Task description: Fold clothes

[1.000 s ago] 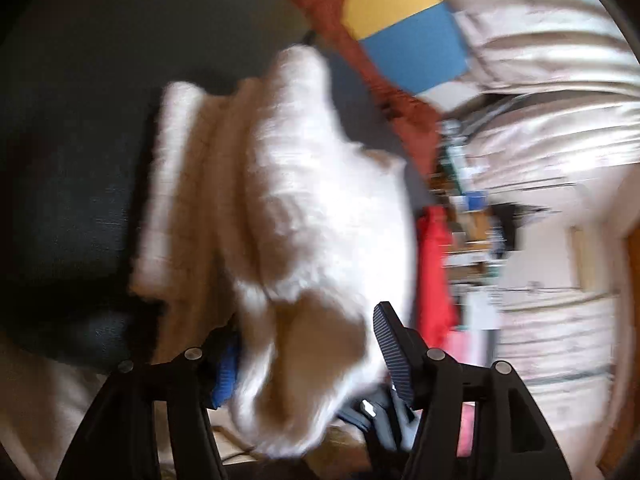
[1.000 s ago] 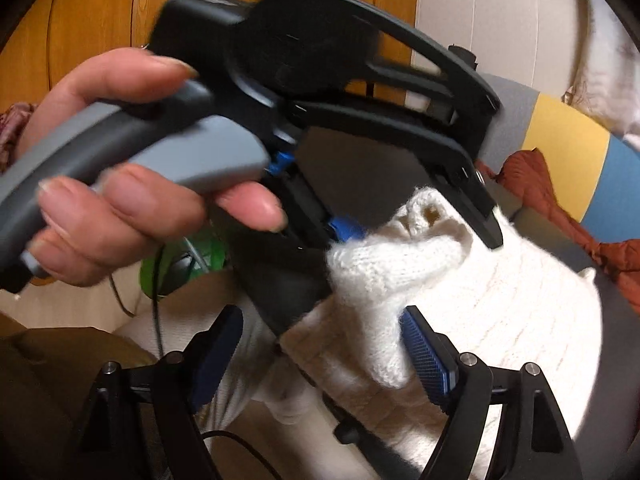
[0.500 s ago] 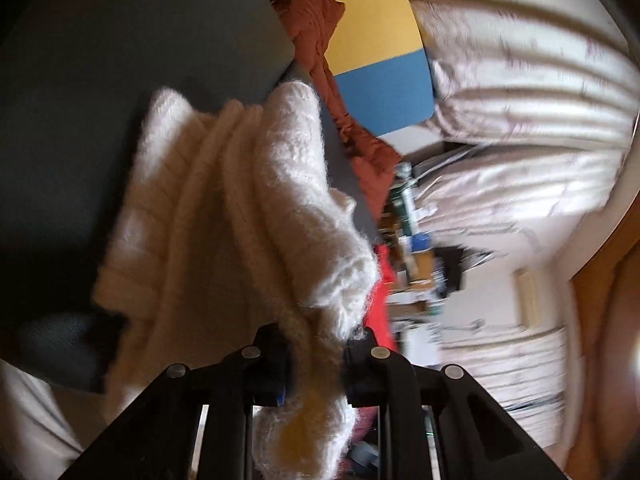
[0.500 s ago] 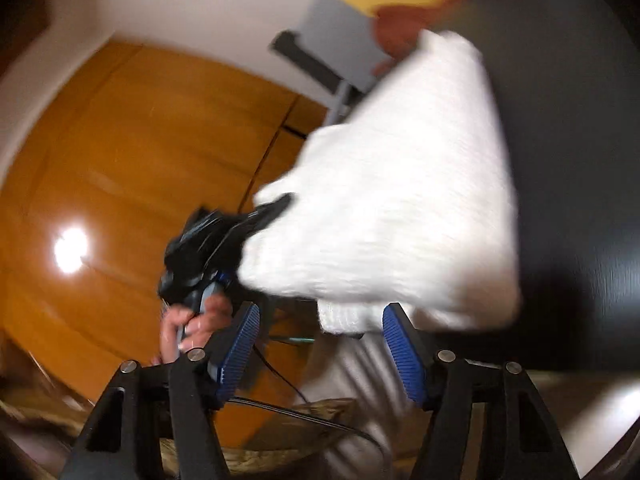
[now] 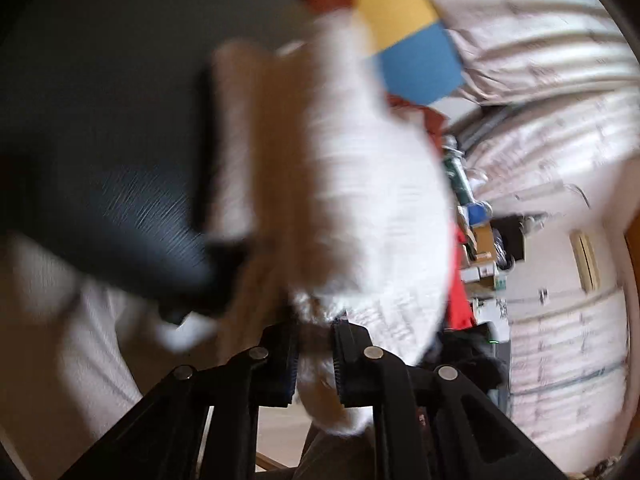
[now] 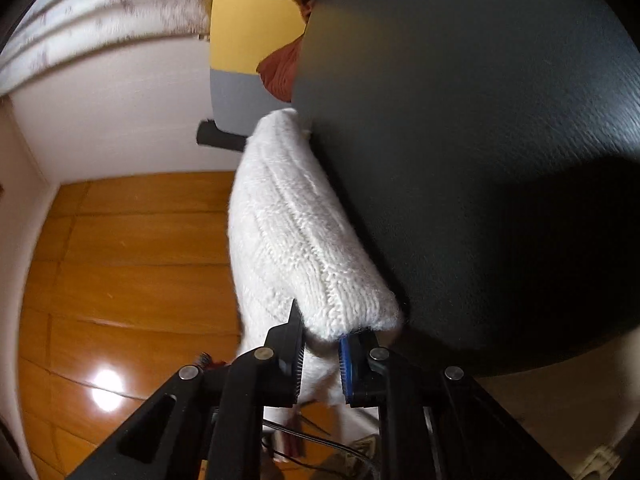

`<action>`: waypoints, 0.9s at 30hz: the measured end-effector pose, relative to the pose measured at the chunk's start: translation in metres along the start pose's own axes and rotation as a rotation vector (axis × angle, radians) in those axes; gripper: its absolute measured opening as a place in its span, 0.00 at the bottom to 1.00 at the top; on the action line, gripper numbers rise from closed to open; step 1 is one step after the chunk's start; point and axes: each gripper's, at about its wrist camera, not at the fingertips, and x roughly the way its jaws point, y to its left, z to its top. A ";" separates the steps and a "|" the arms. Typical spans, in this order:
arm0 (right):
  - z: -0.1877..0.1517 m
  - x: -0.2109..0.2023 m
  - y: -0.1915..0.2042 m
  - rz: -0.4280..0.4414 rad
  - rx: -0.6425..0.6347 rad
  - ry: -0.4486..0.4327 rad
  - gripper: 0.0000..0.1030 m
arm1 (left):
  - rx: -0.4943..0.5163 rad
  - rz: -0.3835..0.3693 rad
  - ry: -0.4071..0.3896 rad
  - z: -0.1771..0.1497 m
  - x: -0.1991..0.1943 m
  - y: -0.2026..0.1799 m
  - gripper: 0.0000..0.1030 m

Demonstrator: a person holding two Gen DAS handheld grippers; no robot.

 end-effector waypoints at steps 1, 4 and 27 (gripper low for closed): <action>0.000 0.000 0.010 -0.036 -0.060 0.010 0.15 | -0.002 0.015 -0.004 -0.002 0.001 0.005 0.13; -0.011 -0.002 0.060 -0.125 -0.321 0.010 0.15 | -0.004 0.007 -0.028 0.001 -0.001 0.007 0.13; 0.023 -0.037 0.139 -0.286 -0.696 -0.034 0.77 | 0.035 -0.021 -0.158 0.005 -0.032 0.029 0.13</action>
